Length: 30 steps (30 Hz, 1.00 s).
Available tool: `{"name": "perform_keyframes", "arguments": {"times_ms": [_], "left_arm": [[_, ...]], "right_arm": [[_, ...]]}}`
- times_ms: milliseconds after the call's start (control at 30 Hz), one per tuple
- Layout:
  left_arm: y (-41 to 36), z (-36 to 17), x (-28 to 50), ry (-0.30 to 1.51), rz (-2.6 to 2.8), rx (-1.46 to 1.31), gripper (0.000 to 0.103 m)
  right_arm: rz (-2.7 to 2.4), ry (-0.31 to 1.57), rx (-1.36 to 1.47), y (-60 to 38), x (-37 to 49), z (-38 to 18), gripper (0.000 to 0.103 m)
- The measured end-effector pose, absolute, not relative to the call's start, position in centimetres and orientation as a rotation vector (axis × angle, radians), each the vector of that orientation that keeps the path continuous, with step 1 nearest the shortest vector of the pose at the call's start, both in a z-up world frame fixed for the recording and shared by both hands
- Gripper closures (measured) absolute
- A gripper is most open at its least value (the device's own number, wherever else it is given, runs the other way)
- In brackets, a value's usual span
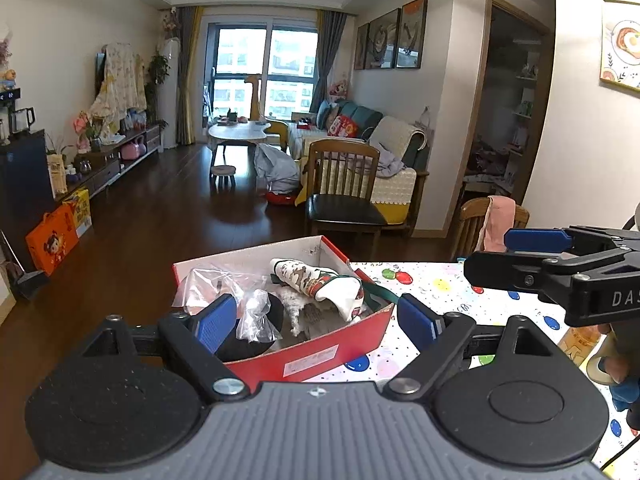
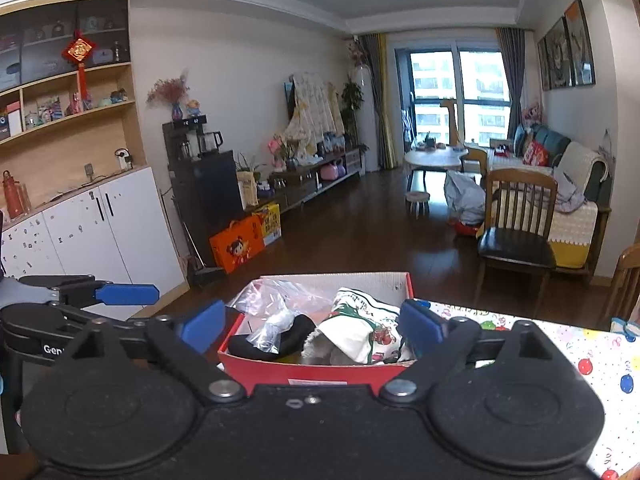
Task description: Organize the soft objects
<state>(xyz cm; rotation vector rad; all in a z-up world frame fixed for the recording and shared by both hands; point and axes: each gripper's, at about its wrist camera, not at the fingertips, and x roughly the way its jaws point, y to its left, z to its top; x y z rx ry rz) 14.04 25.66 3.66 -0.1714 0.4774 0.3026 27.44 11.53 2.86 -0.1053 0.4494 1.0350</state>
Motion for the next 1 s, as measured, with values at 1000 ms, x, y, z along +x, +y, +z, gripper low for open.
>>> {"name": "perform_keyframes", "arguments": {"times_ms": [1000], "left_arm": [[22.1, 3.0, 9.3, 0.384, 0.355, -0.177, 0.001]], "right_arm": [[0.968, 0.333, -0.095, 8.2, 22.7, 1.2, 0.0]]}}
